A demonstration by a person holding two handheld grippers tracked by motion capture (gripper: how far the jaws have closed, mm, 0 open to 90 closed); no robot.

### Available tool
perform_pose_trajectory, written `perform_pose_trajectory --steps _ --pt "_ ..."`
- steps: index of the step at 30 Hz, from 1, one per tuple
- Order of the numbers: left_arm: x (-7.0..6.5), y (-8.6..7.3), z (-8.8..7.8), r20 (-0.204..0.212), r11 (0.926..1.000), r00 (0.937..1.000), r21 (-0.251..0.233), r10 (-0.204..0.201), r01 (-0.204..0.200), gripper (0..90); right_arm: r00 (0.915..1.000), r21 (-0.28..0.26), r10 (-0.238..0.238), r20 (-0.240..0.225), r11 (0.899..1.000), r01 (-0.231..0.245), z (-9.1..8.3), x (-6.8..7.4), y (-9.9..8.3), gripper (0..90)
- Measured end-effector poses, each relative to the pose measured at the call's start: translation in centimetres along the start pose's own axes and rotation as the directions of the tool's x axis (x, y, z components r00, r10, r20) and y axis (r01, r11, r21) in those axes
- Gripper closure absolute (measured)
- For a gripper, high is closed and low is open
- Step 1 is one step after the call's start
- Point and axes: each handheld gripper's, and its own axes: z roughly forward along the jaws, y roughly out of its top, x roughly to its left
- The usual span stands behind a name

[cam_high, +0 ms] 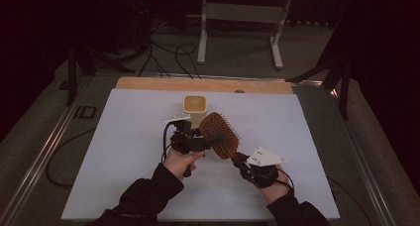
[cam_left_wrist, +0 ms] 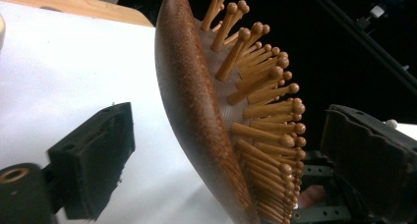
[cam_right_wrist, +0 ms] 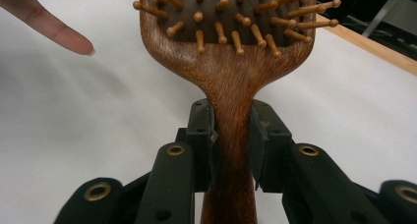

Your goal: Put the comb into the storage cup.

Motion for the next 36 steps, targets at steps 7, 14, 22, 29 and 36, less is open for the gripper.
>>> perform_pose_trajectory --steps 7,14,22,29,36 --pt "0.2 -0.1 0.3 0.015 0.9999 0.9999 -0.013 -0.007 0.008 16.8 0.9999 0.003 0.003 -0.011 1.0 -0.003 0.1 -0.1 0.0 73.3" --pt "0.4 -0.3 0.6 0.054 0.9994 0.9983 -0.025 -0.024 0.025 36.3 0.9999 0.004 -0.002 -0.012 1.0 0.002 0.3 0.1 0.0 73.3" --pt "0.3 -0.1 0.7 0.072 0.9989 0.9969 -0.033 -0.032 0.035 43.3 1.0 0.008 -0.003 -0.001 1.0 0.003 0.2 0.1 0.1 73.1" --pt "-0.2 0.0 0.7 0.071 0.9991 0.9973 -0.036 -0.019 0.021 48.6 0.9999 0.001 -0.006 0.011 1.0 0.006 0.3 0.2 -0.1 73.0" --pt "-1.3 0.1 0.5 0.053 0.9979 0.9981 -0.057 0.032 -0.029 50.4 1.0 -0.023 0.003 0.002 1.0 -0.003 0.3 0.1 -0.1 72.5"
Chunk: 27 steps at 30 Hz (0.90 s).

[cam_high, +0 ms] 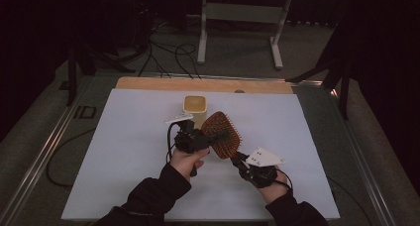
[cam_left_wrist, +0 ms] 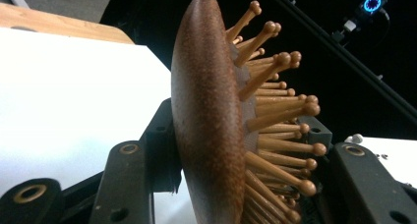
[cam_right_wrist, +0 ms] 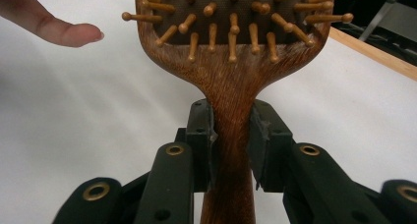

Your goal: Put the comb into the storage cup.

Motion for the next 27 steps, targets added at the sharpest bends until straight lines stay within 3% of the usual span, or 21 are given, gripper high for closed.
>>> perform_pose_trajectory --steps 9,14,20,27 --pt "-0.8 0.4 0.1 0.003 0.999 0.999 0.0 0.045 -0.045 52.0 0.9996 -0.026 0.027 -0.008 0.999 -0.028 -0.2 -0.1 0.0 71.4" --pt "-1.4 0.5 0.2 0.007 0.9975 0.9975 0.007 0.07 -0.07 52.1 0.9989 -0.03 0.039 -0.026 0.999 -0.04 -0.2 -0.3 -0.1 64.4" --pt "-1.7 0.9 -0.1 0.015 0.9958 0.9962 -0.034 0.086 -0.085 52.0 0.9976 -0.031 0.056 -0.041 0.998 -0.057 0.0 -0.5 -0.2 45.3" --pt "-2.1 1.6 -0.4 0.007 0.9937 0.994 -0.028 0.109 -0.109 52.0 0.9929 -0.013 0.097 -0.068 0.995 -0.098 0.4 -0.7 -0.3 22.3"
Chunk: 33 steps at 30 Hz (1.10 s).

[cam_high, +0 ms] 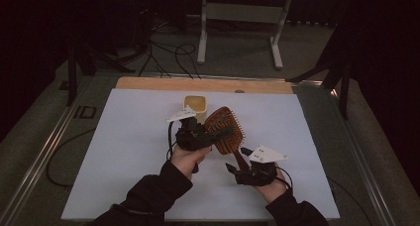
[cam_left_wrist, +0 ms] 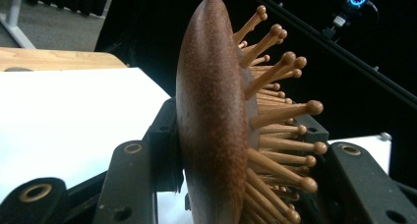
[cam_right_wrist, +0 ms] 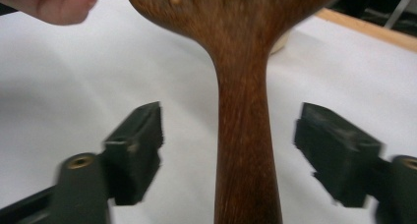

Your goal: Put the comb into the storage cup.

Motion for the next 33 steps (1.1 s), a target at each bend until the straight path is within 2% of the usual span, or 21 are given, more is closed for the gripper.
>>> perform_pose_trajectory --steps 4,6,7,11,15,21,26,33 --pt "0.0 0.2 -0.3 -0.014 1.0 0.9999 -0.001 0.008 -0.008 52.0 0.9987 -0.003 0.038 -0.035 0.999 -0.038 0.0 -0.4 -0.1 13.9" --pt "0.2 0.4 -0.4 -0.017 1.0 0.9998 -0.002 0.007 -0.007 52.0 0.9982 -0.001 0.029 -0.053 1.0 -0.029 0.0 -0.6 -0.2 13.1" --pt "0.2 0.5 -0.5 -0.021 1.0 0.9998 -0.007 0.005 -0.006 52.0 0.9986 0.005 0.008 -0.052 1.0 -0.008 0.0 -0.7 -0.3 11.1" --pt "0.4 1.0 -1.2 -0.033 0.9998 0.9993 -0.013 0.017 -0.018 52.0 0.9943 -0.028 0.005 -0.107 1.0 -0.008 0.0 -1.1 -0.6 9.6" --pt "0.6 1.6 -1.9 -0.049 0.9994 0.9985 -0.024 0.023 -0.024 52.0 0.9911 -0.036 0.0 -0.133 0.999 -0.005 -0.2 -1.4 -0.8 9.5" --pt "1.2 2.5 -3.1 -0.082 0.9985 0.9959 -0.037 0.037 -0.04 52.0 0.991 -0.029 -0.032 -0.13 0.999 0.029 -0.8 -1.6 -1.5 9.5" --pt "1.6 2.8 -3.8 -0.103 0.9979 0.994 -0.049 0.036 -0.042 52.1 0.9914 -0.044 -0.026 -0.129 0.999 0.02 -1.6 -2.3 -2.2 9.5" --pt "2.3 3.5 -4.4 -0.122 0.9977 0.9921 -0.058 0.028 -0.035 52.1 0.9939 -0.028 0.0 -0.11 1.0 -0.003 -2.6 -3.0 -3.5 9.6"
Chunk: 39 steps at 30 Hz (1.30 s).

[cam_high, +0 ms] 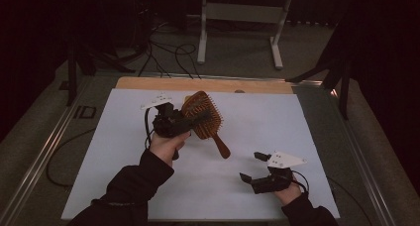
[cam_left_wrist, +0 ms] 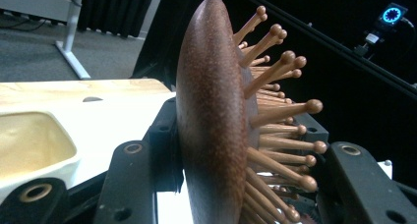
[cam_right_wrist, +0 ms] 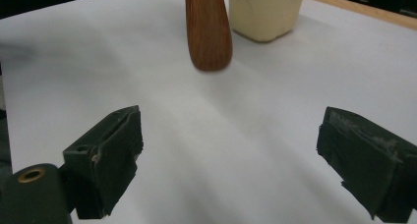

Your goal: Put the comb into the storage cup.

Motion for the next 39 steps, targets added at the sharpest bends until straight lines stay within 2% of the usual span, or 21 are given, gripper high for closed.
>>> perform_pose_trajectory --steps 10,15,16,28,39 --pt "1.4 2.4 -1.0 -0.063 0.9995 0.998 -0.028 0.012 -0.013 52.1 0.9999 0.001 0.008 0.01 1.0 -0.008 -0.9 -0.1 -0.8 9.5" --pt "1.8 3.4 -1.4 -0.075 0.9994 0.9971 -0.03 0.016 -0.019 52.2 0.9999 0.0 0.006 0.014 1.0 -0.006 -1.1 0.1 -1.0 9.5" --pt "2.0 4.1 -1.6 -0.082 0.9992 0.9965 -0.034 0.019 -0.022 52.2 0.9999 -0.001 0.001 0.014 1.0 -0.001 -1.2 0.1 -1.0 9.6" --pt "2.5 8.1 -1.8 -0.12 0.9972 0.992 -0.057 0.041 -0.048 52.1 0.9998 -0.022 0.006 0.021 1.0 -0.005 -1.3 0.0 -0.8 9.6" --pt "3.8 10.1 -1.6 -0.159 0.9951 0.9871 -0.093 0.019 -0.034 52.2 0.9998 -0.023 0.002 0.021 1.0 -0.001 -1.3 0.0 -0.8 9.6"
